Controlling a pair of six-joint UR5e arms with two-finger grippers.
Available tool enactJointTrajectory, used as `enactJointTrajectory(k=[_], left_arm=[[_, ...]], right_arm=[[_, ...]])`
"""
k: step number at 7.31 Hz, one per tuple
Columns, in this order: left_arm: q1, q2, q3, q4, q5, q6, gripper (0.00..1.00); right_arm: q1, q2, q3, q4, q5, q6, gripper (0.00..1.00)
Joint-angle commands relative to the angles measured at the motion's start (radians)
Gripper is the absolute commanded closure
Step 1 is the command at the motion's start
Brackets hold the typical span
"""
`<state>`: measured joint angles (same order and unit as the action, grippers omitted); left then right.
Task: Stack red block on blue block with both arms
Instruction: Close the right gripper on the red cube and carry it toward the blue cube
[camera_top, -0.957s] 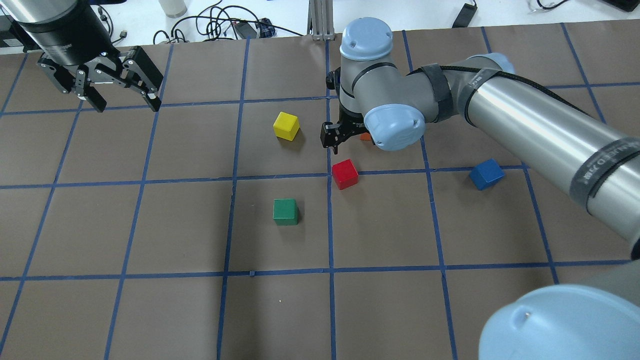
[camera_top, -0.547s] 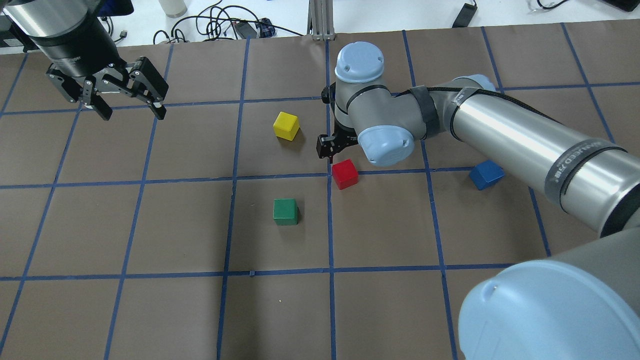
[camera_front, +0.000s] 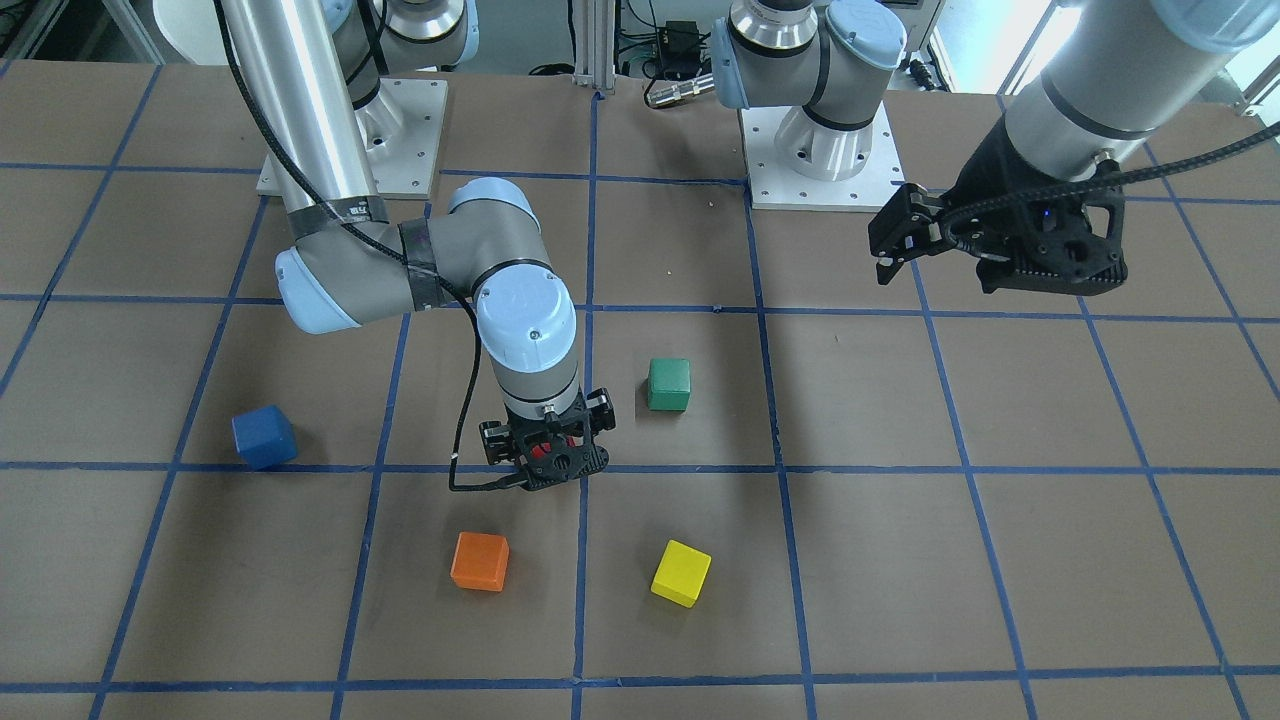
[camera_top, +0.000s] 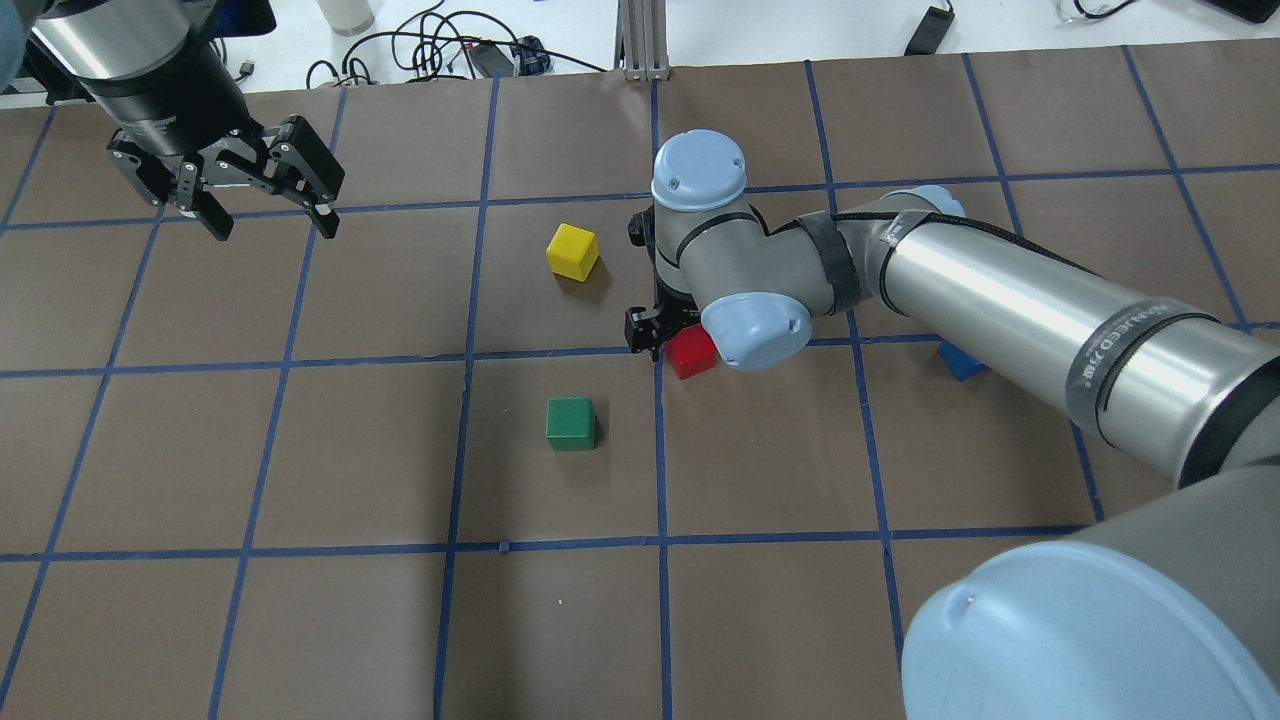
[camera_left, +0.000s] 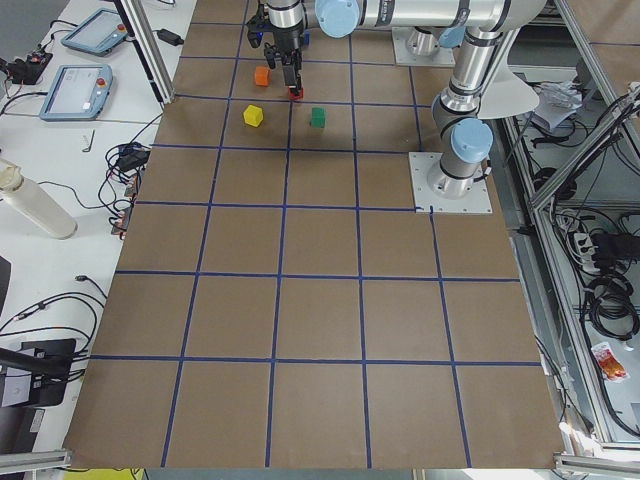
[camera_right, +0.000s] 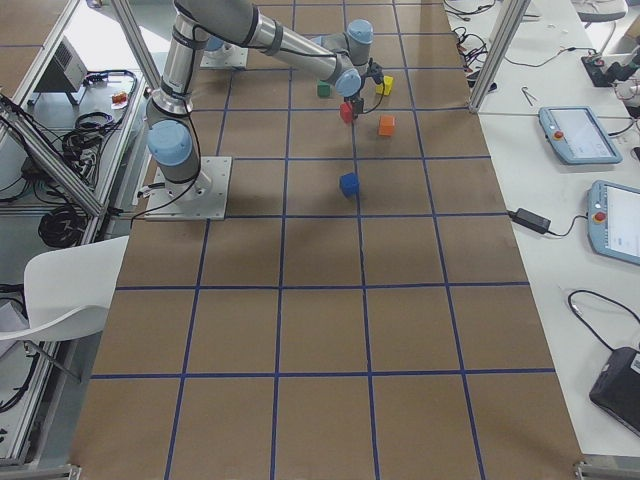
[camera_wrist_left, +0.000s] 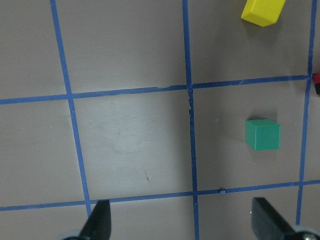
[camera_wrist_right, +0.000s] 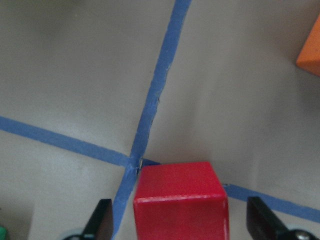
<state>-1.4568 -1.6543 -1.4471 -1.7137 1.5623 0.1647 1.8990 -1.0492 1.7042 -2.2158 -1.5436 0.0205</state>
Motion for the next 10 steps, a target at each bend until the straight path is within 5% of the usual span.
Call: enactJointTrajectory(k=[1, 3, 5, 8, 10], left_arm=[[-0.001, -0.009, -0.001, 0.000, 0.002, -0.017, 0.00], [-0.002, -0.009, -0.002, 0.002, 0.001, -0.017, 0.00], [-0.002, -0.010, -0.001, 0.002, 0.001, -0.019, 0.00], [-0.005, -0.002, -0.007, 0.003, -0.002, -0.017, 0.00], [-0.010, -0.009, -0.007, 0.003, -0.005, -0.019, 0.00]], right_arm=[[0.000, -0.003, 0.002, 0.011, -0.003, -0.023, 0.51], [-0.006, -0.023, -0.002, 0.011, -0.045, -0.043, 0.96], [-0.043, -0.102, -0.027, 0.135, -0.049, -0.040, 1.00], [-0.306, -0.283, -0.029, 0.342, -0.064, -0.040, 1.00], [-0.430, -0.301, -0.025, 0.349, -0.082, -0.086, 1.00]])
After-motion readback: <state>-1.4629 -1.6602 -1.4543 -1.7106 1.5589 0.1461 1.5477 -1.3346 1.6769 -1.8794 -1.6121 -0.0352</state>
